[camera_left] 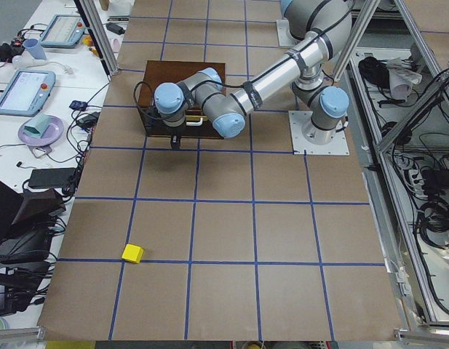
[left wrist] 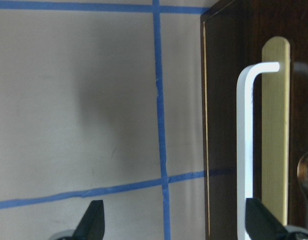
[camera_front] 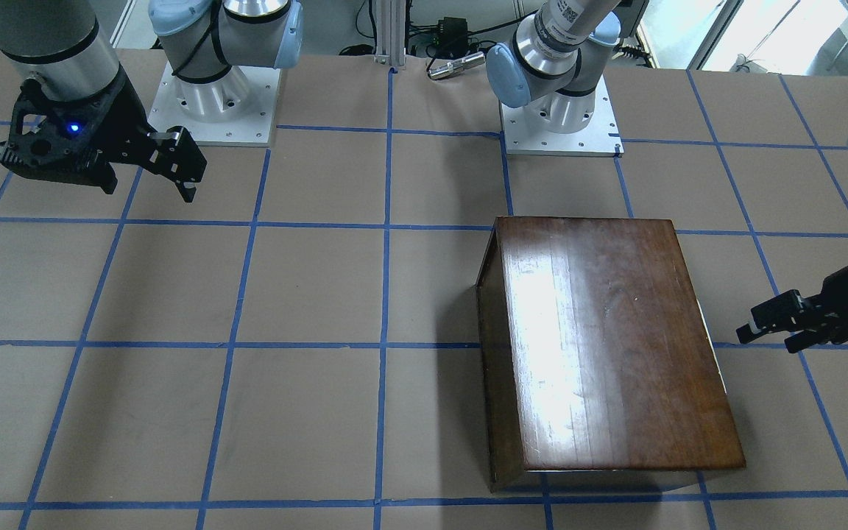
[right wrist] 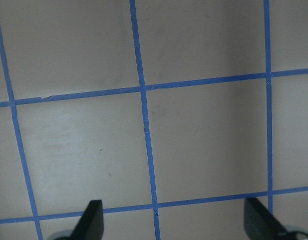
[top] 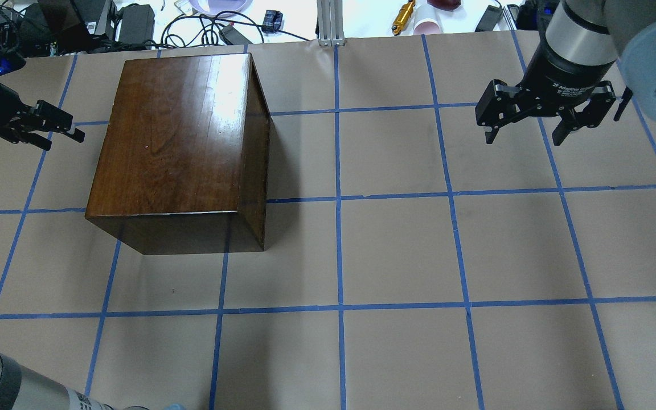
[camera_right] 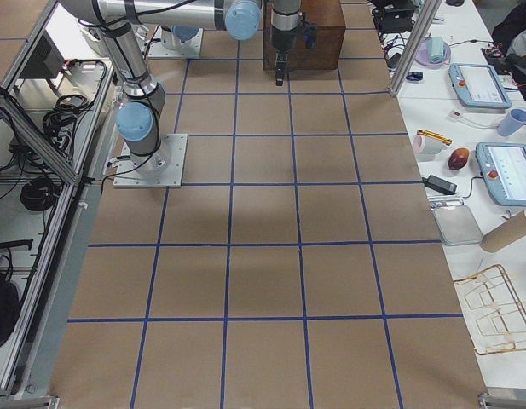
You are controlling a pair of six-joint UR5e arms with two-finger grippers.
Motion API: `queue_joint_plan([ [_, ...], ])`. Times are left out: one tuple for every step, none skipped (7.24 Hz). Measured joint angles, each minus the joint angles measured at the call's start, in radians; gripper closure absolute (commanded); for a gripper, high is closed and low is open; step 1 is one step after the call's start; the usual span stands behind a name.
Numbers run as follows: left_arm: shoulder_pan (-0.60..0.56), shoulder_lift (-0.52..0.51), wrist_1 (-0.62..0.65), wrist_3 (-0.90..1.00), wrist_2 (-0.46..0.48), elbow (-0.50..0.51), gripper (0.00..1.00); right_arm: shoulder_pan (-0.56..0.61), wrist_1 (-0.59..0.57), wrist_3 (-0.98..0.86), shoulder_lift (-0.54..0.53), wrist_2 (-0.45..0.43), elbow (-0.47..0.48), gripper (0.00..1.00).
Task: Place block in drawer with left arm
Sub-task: 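Close the left gripper on the white drawer handle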
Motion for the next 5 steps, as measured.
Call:
queue_joint_plan([
  [0.000, -0.015, 0.008, -0.003, -0.024, -0.002, 0.00, 0.000, 0.000, 0.000, 0.000, 0.000, 0.000, 0.00],
  [-0.001, -0.025, 0.010, -0.005, -0.043, -0.002, 0.00, 0.000, 0.000, 0.000, 0.000, 0.000, 0.000, 0.00],
  [-0.001, -0.031, 0.011, -0.007, -0.064, -0.002, 0.00, 0.000, 0.000, 0.000, 0.000, 0.000, 0.000, 0.00],
  [-0.003, -0.036, 0.011, -0.013, -0.082, -0.004, 0.00, 0.000, 0.000, 0.000, 0.000, 0.000, 0.000, 0.00],
  [-0.007, -0.040, 0.010, -0.021, -0.093, -0.006, 0.00, 0.000, 0.000, 0.000, 0.000, 0.000, 0.000, 0.00],
])
